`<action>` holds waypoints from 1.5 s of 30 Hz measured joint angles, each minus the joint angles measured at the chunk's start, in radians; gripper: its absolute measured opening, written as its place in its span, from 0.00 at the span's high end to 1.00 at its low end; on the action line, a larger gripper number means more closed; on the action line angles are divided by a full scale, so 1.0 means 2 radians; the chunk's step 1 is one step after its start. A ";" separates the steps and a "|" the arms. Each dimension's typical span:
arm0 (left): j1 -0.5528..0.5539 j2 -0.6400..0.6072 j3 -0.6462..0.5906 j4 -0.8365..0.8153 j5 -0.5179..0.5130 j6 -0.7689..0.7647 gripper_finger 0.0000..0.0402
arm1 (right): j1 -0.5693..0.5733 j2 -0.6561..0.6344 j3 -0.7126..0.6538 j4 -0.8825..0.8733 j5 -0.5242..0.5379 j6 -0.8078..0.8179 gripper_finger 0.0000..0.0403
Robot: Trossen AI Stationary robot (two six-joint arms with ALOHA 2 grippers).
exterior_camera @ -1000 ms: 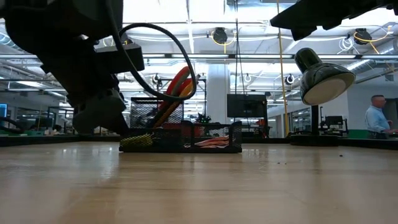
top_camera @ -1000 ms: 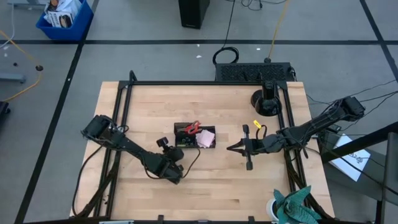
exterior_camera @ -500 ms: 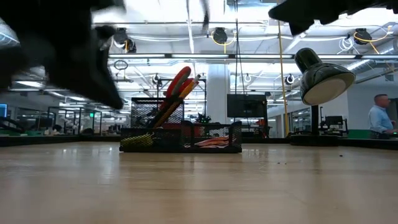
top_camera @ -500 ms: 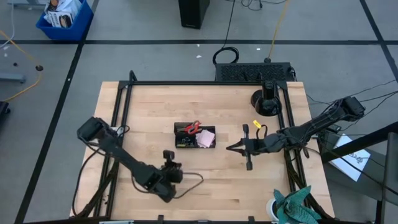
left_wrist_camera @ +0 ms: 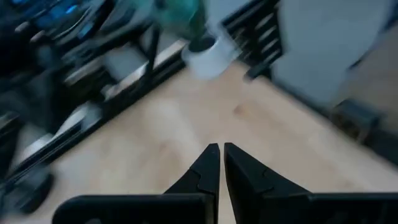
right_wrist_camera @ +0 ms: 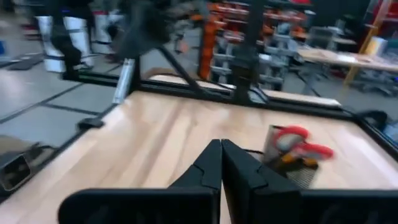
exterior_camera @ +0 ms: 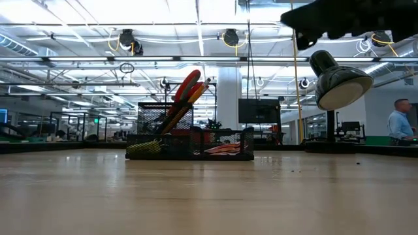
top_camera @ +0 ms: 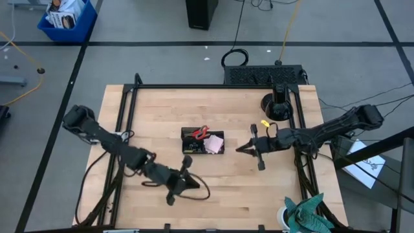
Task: Pick and place office supplies into organizer
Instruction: Return to Home Position
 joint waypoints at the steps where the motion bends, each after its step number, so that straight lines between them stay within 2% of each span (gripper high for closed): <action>1: 0.008 -0.004 -0.006 0.015 0.030 0.001 0.92 | -0.002 -0.005 0.000 -0.009 0.004 0.004 1.00; 5: 0.029 -0.035 -0.039 0.059 0.105 0.017 0.92 | -0.004 -0.031 -0.017 -0.020 -0.017 0.005 1.00; 10: 0.044 -0.090 -0.111 0.142 0.146 0.028 0.92 | -0.004 -0.076 -0.060 0.029 -0.072 0.005 1.00; 13: 0.056 -0.123 -0.161 0.198 0.167 0.019 0.92 | -0.010 -0.099 -0.075 0.030 -0.074 0.010 1.00; 16: 0.063 -0.152 -0.211 0.256 0.166 0.002 0.92 | -0.022 -0.117 -0.091 0.027 -0.074 0.018 1.00; 19: 0.062 -0.185 -0.250 0.288 0.135 -0.017 0.92 | -0.033 -0.137 -0.107 0.027 -0.075 0.029 1.00; 23: 0.045 -0.233 -0.291 0.288 0.082 -0.026 0.92 | -0.047 -0.161 -0.122 0.023 -0.074 0.033 1.00; 29: -0.013 -0.301 -0.346 0.285 -0.054 -0.023 0.95 | -0.060 -0.193 -0.125 -0.007 -0.048 0.053 1.00; 33: -0.044 -0.321 -0.372 0.286 -0.140 -0.023 0.99 | -0.067 -0.203 -0.126 -0.040 -0.048 0.053 1.00; 36: -0.063 -0.321 -0.385 0.287 -0.182 -0.020 0.99 | -0.069 -0.209 -0.133 -0.026 -0.049 0.052 1.00; 39: -0.070 -0.323 -0.395 0.287 -0.204 -0.017 0.99 | -0.076 -0.224 -0.147 -0.030 -0.048 0.049 1.00; 42: -0.054 -0.337 -0.407 0.287 -0.212 -0.028 0.99 | -0.095 -0.231 -0.159 -0.026 -0.049 0.054 1.00; 45: -0.023 -0.359 -0.419 0.282 -0.187 -0.037 0.99 | -0.118 -0.231 -0.167 -0.015 -0.051 0.067 1.00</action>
